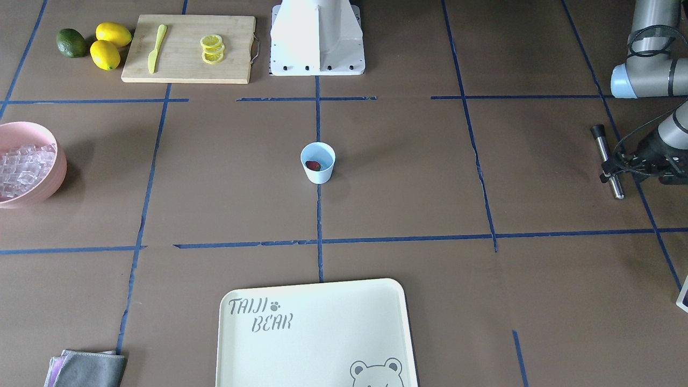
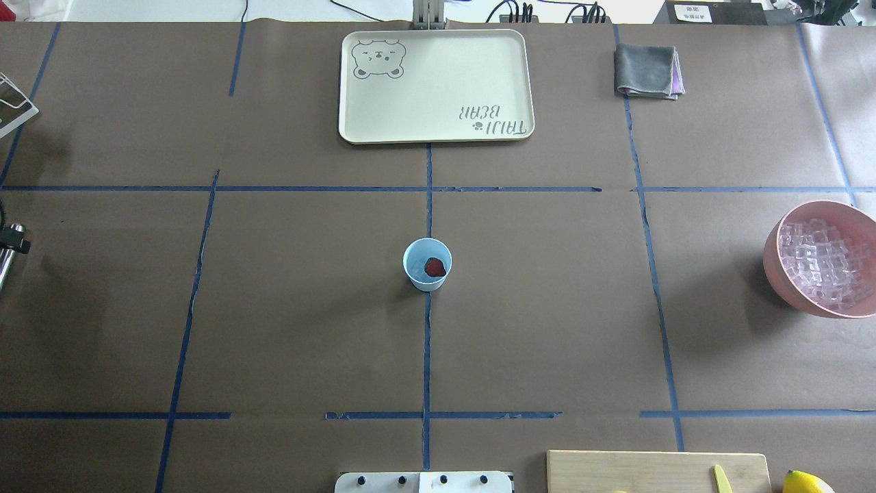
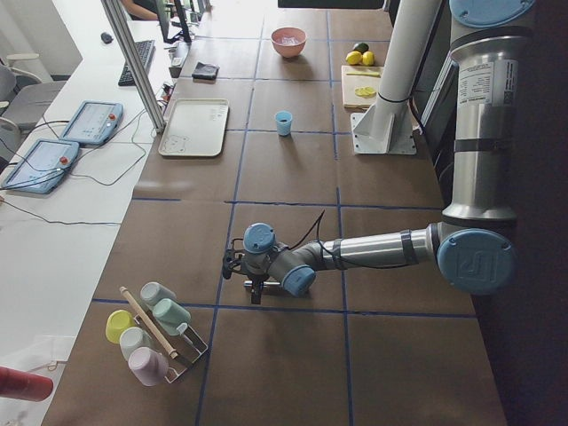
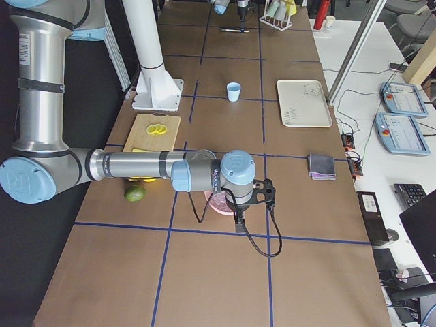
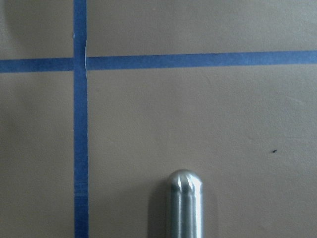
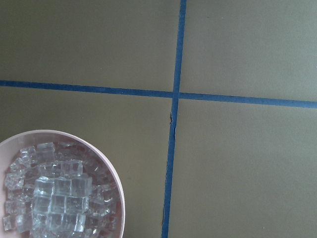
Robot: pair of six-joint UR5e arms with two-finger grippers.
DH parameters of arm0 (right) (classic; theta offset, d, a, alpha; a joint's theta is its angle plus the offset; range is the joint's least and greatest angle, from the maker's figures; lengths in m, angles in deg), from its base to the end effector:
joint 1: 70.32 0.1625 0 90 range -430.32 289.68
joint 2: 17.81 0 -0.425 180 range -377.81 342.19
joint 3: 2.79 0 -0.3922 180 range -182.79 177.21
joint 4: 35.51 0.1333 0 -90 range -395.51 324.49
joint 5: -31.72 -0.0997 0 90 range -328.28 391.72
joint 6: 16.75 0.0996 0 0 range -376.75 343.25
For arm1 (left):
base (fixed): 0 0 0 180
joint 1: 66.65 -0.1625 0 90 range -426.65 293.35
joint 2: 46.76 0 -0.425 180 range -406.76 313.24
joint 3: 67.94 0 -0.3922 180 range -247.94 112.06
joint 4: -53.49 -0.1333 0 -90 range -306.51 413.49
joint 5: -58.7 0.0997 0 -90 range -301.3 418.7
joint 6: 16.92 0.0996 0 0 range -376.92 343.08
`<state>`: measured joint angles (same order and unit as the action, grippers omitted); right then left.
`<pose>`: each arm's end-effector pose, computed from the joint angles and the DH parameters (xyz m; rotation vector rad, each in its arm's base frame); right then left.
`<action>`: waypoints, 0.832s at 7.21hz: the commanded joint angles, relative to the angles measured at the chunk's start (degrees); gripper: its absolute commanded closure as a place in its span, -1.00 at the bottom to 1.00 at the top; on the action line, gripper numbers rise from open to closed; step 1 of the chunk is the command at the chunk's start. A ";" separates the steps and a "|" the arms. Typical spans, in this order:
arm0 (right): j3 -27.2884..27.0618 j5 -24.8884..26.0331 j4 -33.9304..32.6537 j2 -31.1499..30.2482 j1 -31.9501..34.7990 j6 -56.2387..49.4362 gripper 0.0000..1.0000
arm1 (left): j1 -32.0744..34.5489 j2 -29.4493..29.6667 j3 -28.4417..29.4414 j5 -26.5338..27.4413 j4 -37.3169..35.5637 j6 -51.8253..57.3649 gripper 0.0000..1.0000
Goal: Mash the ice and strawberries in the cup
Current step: 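Lower the left gripper and grasp the silver metal rod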
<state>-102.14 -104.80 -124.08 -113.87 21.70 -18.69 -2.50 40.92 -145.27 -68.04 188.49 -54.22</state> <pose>0.0769 -0.4493 0.6227 0.1058 -0.8083 -0.0321 0.1464 -0.4712 0.7078 0.1026 0.7973 -0.0211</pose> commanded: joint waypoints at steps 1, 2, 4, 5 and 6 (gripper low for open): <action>0.12 0.03 0.06 0.00 0.00 0.00 -0.99 | -0.08 0.12 -0.10 0.00 0.00 -0.22 -1.00; 0.12 0.03 0.06 0.00 0.00 0.00 -0.99 | -0.17 0.21 -0.19 0.00 0.00 -0.92 -1.00; 0.12 0.03 0.06 0.00 0.00 0.00 -0.99 | -0.17 0.21 -0.10 0.00 0.00 -0.84 -1.00; 0.12 0.03 -0.02 0.00 0.00 0.00 -0.99 | -0.17 0.21 -0.01 0.00 0.00 -0.84 -1.00; 0.12 0.03 -0.02 0.00 0.00 0.00 -0.99 | -0.25 0.12 0.08 0.00 0.00 -0.84 -1.00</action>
